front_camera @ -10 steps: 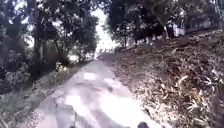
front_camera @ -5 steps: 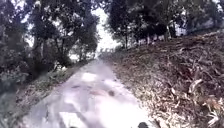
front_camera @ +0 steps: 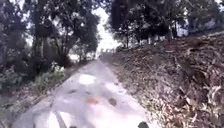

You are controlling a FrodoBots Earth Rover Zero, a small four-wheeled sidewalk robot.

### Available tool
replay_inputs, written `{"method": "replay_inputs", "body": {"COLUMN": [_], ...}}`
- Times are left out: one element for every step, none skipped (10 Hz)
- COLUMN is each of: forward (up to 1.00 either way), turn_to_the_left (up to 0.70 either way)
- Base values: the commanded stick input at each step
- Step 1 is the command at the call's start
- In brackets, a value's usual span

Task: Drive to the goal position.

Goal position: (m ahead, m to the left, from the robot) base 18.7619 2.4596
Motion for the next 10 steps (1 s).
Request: {"method": "replay_inputs", "body": {"forward": [0.5,0.5,0.5,0.5,0.5,0.5,0.5,0.5,0.5,0.5], "turn_to_the_left": [0.0,0.0,0.0,0.0,0.0,0.0,0.0,0.0,0.0,0.0]}}
